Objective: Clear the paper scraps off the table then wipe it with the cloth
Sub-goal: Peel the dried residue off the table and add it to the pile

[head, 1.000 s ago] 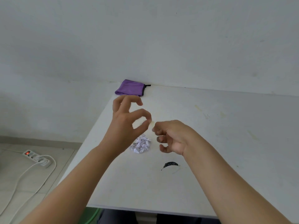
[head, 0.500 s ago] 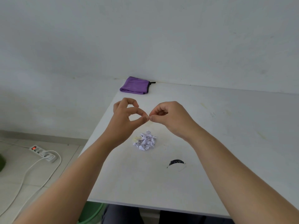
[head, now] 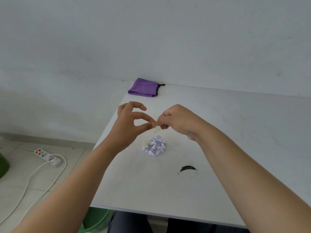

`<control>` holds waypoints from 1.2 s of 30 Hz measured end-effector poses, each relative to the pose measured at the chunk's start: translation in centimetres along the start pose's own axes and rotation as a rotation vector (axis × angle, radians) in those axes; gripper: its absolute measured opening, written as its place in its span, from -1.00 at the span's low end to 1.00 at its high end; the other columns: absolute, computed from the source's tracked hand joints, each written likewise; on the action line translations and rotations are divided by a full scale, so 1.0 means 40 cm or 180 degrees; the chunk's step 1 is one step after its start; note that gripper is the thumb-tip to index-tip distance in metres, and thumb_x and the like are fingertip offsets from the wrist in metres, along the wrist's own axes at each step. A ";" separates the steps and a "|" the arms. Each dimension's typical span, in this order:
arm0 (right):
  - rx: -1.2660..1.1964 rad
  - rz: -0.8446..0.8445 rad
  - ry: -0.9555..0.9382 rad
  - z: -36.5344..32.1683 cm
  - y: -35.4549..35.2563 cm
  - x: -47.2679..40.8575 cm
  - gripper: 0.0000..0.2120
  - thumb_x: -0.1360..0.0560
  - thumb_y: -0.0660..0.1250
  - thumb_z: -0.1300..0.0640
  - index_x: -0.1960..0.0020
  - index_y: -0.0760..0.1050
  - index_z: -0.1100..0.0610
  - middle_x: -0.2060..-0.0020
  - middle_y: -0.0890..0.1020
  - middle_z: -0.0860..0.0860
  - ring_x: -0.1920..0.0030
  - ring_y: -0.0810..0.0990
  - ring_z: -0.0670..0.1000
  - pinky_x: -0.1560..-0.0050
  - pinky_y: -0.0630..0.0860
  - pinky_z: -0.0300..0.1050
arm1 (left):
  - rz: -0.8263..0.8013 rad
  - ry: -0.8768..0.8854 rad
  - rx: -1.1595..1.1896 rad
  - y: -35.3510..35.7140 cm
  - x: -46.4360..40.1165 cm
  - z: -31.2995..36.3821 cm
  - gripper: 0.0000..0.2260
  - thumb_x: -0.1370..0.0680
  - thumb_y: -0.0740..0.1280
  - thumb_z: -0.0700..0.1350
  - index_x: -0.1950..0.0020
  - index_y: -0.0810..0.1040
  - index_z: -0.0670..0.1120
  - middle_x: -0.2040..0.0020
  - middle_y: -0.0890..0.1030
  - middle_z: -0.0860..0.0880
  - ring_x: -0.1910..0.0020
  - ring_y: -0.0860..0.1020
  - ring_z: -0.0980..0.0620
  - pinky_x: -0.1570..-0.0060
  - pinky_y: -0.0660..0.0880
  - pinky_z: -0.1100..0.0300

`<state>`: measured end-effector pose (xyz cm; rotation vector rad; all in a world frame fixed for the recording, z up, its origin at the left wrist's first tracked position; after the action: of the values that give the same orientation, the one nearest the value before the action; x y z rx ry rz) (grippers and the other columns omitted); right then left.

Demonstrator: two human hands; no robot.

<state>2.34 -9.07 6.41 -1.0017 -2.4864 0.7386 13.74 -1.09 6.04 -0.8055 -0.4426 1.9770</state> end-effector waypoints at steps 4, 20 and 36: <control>-0.0381 0.0022 0.0035 0.015 0.005 -0.004 -0.92 -0.40 0.39 0.20 0.19 0.62 0.21 0.32 0.63 -0.01 0.22 0.50 -0.07 0.15 0.42 -0.23 | -0.0008 0.0035 -0.0154 0.006 -0.001 -0.005 -0.96 -0.44 0.43 -0.01 0.14 0.64 0.06 -0.11 0.43 0.14 -0.23 0.20 0.21 -0.14 0.18 0.28; 0.0106 0.0483 -0.0398 0.027 0.016 -0.014 -0.92 -0.37 0.42 0.27 0.17 0.60 0.12 0.35 0.55 -0.11 0.33 0.49 -0.15 0.29 0.34 -0.31 | -0.0252 -0.0007 -0.0543 0.044 -0.010 -0.025 -0.92 -0.41 0.47 -0.02 0.18 0.60 0.03 0.00 0.45 0.10 -0.21 0.24 0.11 -0.11 0.22 0.25; 0.0400 0.0066 -0.0211 0.036 0.032 -0.011 -0.73 -0.45 0.35 0.13 0.11 0.55 0.38 0.34 0.46 0.07 0.34 0.36 0.01 0.33 0.29 -0.16 | -0.0048 -0.0196 -0.0150 0.031 -0.006 -0.028 -0.91 -0.37 0.50 -0.02 0.19 0.62 0.05 -0.02 0.48 0.09 -0.18 0.27 0.12 -0.12 0.19 0.27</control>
<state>2.59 -9.06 4.46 -0.9737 -2.4535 0.9364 13.84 -1.94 4.60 -0.7702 -0.5318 1.9879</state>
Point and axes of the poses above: each hand's wrist, its own x-axis away from the middle knuckle, its own y-axis out of the palm, z = x × y, the point moved 8 cm from there along -x, towards the middle knuckle
